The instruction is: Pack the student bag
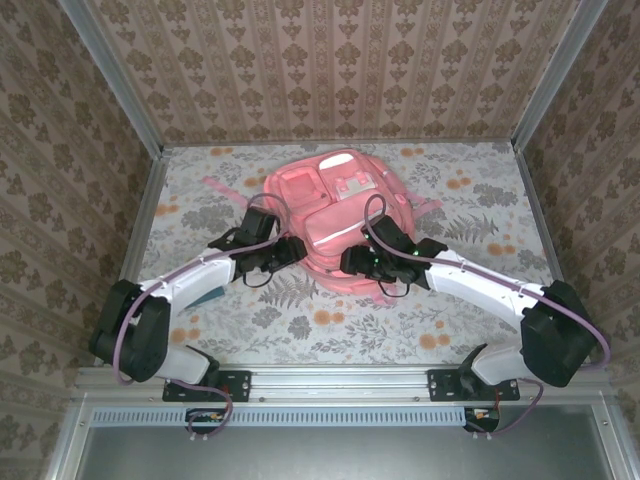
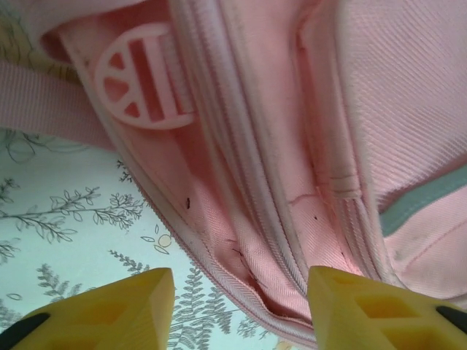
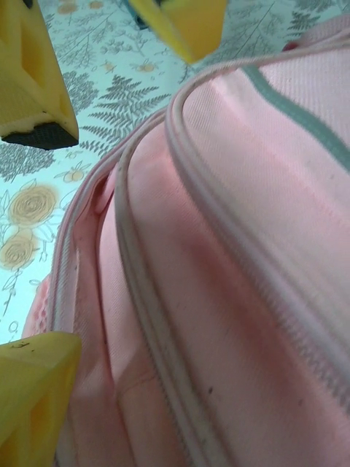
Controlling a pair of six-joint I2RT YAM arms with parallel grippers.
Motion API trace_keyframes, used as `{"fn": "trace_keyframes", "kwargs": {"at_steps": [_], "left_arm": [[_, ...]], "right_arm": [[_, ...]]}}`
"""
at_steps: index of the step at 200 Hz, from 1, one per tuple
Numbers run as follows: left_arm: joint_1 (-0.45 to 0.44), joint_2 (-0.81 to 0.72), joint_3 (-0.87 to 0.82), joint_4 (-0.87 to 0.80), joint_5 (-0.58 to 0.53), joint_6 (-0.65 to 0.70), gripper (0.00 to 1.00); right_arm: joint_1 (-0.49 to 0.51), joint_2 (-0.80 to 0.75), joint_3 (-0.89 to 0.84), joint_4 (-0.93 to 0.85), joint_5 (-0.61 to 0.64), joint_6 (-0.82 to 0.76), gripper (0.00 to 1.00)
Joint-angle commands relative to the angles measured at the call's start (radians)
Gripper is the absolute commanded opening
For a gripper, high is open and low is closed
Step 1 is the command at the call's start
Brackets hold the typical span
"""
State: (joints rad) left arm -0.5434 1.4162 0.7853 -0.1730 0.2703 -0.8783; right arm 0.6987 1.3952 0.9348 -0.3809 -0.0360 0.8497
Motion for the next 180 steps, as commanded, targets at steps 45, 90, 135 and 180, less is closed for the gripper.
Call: {"fn": "trace_keyframes", "kwargs": {"at_steps": [45,90,135,180], "left_arm": [[0.0,0.067,-0.007,0.204,0.062,-0.209,0.43],[0.002,0.099,-0.022,0.206,0.026,-0.26,0.42],[0.002,0.125,-0.033,0.277,0.05,-0.293,0.25],[0.002,0.121,-0.053,0.323,0.059,-0.31,0.25]], "right_arm": [[0.036,0.022,0.043,0.013,0.063,0.028,0.68],[0.045,0.022,0.047,0.016,0.065,0.031,0.68],[0.054,0.023,0.047,0.012,0.079,0.023,0.67],[0.075,0.029,0.054,0.007,0.108,-0.003,0.67]]}}
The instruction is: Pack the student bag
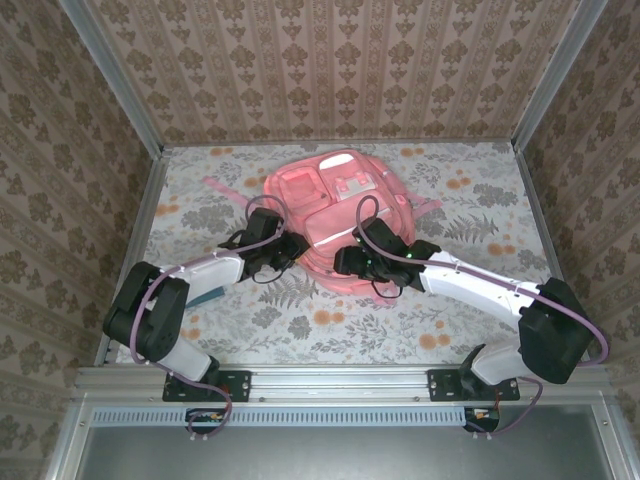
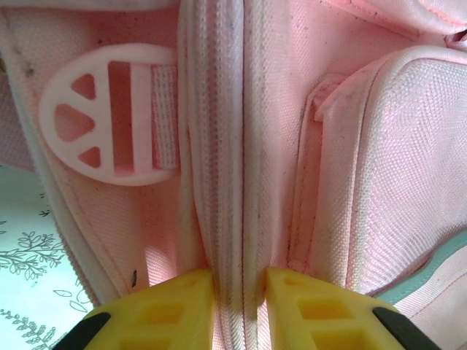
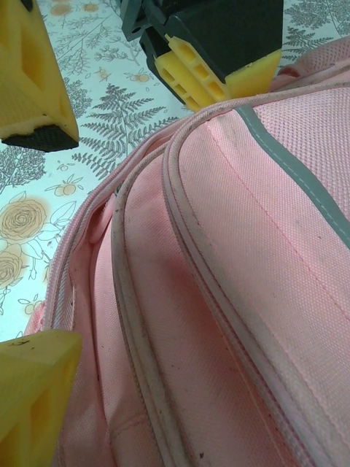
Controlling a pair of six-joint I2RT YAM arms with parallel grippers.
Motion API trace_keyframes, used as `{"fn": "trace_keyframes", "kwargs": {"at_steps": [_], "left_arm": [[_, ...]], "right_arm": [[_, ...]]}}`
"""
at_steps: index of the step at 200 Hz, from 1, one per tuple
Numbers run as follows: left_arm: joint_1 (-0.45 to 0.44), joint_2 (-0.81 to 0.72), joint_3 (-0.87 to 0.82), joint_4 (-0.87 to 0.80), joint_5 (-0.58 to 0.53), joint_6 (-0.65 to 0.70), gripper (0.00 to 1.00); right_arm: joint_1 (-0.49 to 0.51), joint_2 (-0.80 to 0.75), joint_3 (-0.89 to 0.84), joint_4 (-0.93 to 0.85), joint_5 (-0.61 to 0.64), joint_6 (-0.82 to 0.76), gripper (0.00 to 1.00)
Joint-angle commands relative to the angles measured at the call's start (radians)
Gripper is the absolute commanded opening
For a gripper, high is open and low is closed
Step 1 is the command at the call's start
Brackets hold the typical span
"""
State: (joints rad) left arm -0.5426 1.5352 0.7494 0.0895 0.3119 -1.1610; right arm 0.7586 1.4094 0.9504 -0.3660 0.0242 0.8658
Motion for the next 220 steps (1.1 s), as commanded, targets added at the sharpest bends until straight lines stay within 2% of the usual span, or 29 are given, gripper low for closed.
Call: {"fn": "trace_keyframes", "kwargs": {"at_steps": [1,17,37,81,117,151,220], "left_arm": [[0.001,0.003,-0.018,0.062,0.017,-0.028,0.25],[0.001,0.001,-0.019,0.088,0.031,-0.032,0.22],[0.001,-0.015,-0.013,0.108,0.039,-0.028,0.14],[0.001,-0.081,0.026,0.066,0.052,0.019,0.03],[0.001,-0.119,0.052,0.042,0.077,0.033,0.01],[0.001,-0.135,0.069,0.016,0.078,0.047,0.01],[0.001,-0.127,0.074,0.016,0.087,0.047,0.0]], "right_arm": [[0.016,0.015,0.039,-0.008,0.049,-0.02,0.67],[0.032,0.031,0.057,-0.022,0.068,-0.044,0.66],[0.064,0.059,0.09,-0.053,0.106,-0.091,0.64],[0.147,0.138,0.19,-0.157,0.219,-0.234,0.55],[0.185,0.218,0.274,-0.239,0.273,-0.265,0.49],[0.187,0.259,0.294,-0.257,0.317,-0.204,0.44],[0.186,0.322,0.31,-0.233,0.309,-0.194,0.36]]}}
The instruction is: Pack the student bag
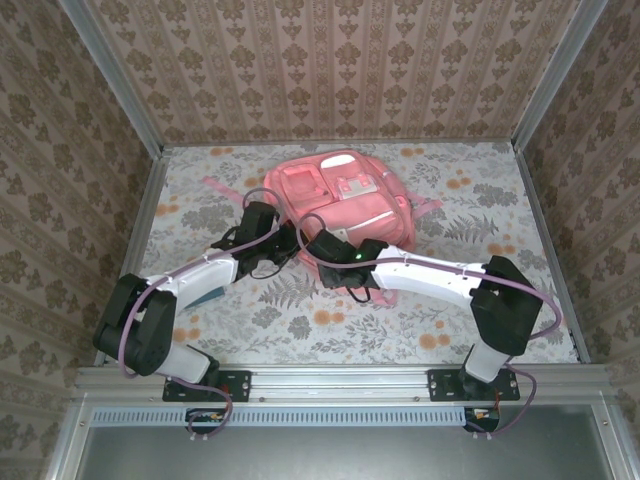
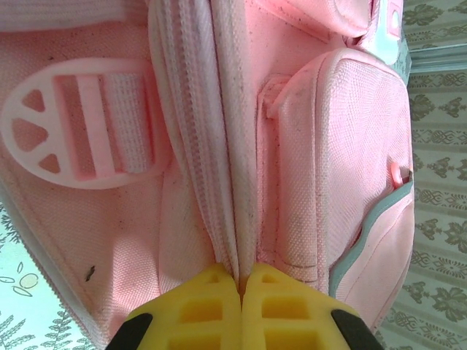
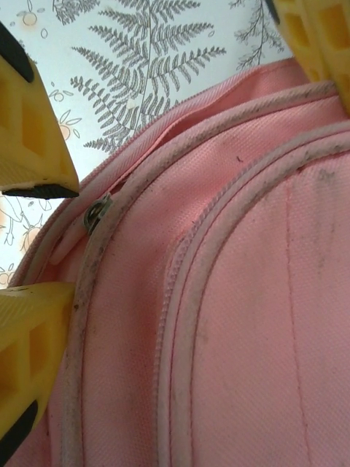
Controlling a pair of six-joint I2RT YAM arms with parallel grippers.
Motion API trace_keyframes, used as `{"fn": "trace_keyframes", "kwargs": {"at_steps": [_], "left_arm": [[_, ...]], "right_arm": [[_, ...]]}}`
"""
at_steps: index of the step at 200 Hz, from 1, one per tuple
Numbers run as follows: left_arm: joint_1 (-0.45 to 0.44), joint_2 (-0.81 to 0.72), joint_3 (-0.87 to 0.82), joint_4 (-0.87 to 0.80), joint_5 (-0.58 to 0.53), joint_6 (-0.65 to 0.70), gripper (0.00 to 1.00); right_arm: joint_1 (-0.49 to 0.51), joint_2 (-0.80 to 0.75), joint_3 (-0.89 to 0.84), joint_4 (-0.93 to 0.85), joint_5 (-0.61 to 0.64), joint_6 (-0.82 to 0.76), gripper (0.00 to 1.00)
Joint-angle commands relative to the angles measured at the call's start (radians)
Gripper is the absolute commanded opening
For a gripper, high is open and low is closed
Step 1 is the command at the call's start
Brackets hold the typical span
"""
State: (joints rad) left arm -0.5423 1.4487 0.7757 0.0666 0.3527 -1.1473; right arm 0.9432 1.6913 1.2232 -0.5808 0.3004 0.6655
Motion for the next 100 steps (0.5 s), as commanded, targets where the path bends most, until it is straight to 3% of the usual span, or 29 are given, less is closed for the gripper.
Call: {"fn": "trace_keyframes", "kwargs": {"at_steps": [1,54,100], "left_arm": [[0.001,-0.041,0.048,0.039,0.047,0.034,0.0],[0.001,-0.038,0.045,0.041,0.051,0.028,0.0],[0.01,-0.033,0.044,0.011,0.024,0.039,0.0]], "right_arm": [[0.001,0.041,0.038,-0.017,0.032,0.005,0.36],[-0.009,0.083,0.073,-0.025,0.066,0.009,0.25],[-0.007,0.031,0.069,-0.109,0.218,0.052,0.1]]}}
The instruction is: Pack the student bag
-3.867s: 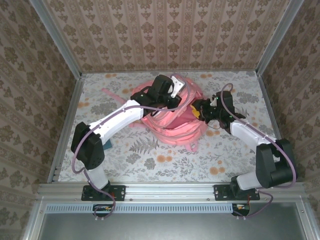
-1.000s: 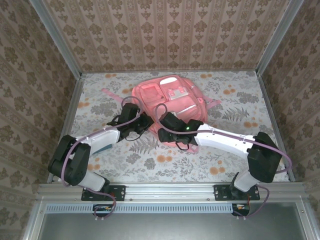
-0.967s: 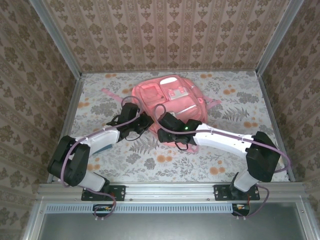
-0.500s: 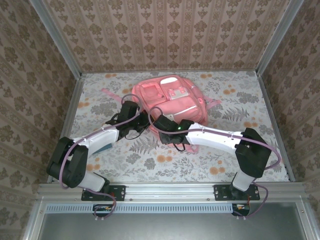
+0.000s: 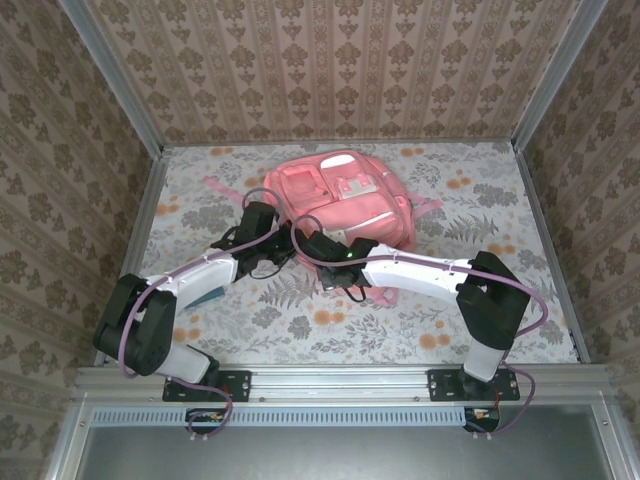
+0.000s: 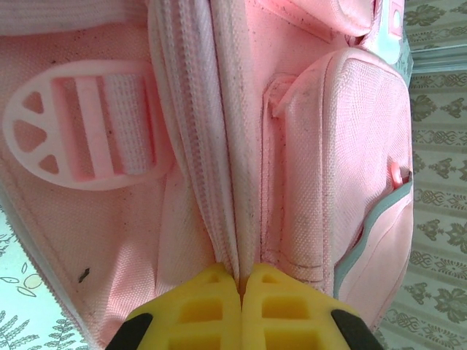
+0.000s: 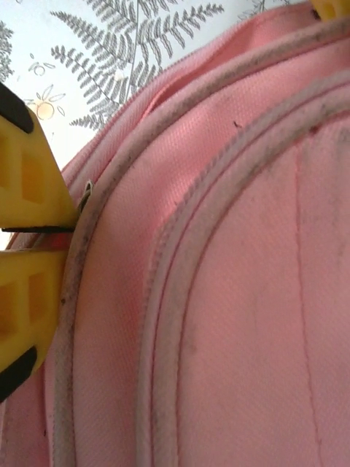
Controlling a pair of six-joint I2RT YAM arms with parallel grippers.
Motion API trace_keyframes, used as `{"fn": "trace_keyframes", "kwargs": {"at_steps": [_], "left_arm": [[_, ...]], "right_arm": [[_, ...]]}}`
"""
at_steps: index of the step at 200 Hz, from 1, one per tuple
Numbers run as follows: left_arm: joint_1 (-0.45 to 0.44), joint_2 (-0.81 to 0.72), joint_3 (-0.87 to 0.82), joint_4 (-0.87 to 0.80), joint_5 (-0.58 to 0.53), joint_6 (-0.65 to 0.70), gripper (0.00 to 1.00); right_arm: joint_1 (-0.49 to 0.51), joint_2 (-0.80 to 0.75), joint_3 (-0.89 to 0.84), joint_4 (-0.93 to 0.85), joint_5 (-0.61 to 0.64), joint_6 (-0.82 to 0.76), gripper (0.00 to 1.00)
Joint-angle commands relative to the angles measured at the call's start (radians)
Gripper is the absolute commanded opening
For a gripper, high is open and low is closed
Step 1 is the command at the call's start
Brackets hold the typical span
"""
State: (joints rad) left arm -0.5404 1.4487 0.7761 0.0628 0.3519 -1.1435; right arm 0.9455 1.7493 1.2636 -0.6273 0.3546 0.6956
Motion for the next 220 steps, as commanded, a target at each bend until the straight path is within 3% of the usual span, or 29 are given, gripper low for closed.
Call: {"fn": "trace_keyframes", "kwargs": {"at_steps": [1,61,92,108,127,147,177,220], "left_arm": [[0.008,-0.033,0.044,0.015,0.025,0.036,0.0],[0.073,-0.046,0.039,-0.049,-0.003,0.095,0.0],[0.077,-0.036,0.055,-0.053,0.025,0.115,0.0],[0.077,-0.031,0.059,-0.032,0.055,0.102,0.0],[0.077,-0.03,0.063,-0.012,0.084,0.084,0.0],[0.073,-0.035,0.065,0.009,0.111,0.058,0.0],[0.061,-0.042,0.066,0.038,0.14,0.015,0.0],[0.057,-0.046,0.065,0.06,0.15,-0.022,0.0]], "right_arm": [[-0.01,-0.028,0.028,-0.064,0.166,0.021,0.1],[-0.076,-0.122,-0.035,-0.18,0.264,-0.039,0.04],[-0.145,-0.191,-0.094,-0.107,0.139,-0.112,0.05],[-0.132,-0.202,-0.088,-0.045,-0.012,-0.169,0.12],[-0.094,-0.193,-0.076,0.016,-0.15,-0.157,0.27],[-0.067,-0.177,-0.075,0.081,-0.232,-0.094,0.42],[-0.04,-0.15,-0.093,0.185,-0.245,0.02,0.48],[-0.04,-0.116,-0.104,0.188,-0.144,0.137,0.52]]}}
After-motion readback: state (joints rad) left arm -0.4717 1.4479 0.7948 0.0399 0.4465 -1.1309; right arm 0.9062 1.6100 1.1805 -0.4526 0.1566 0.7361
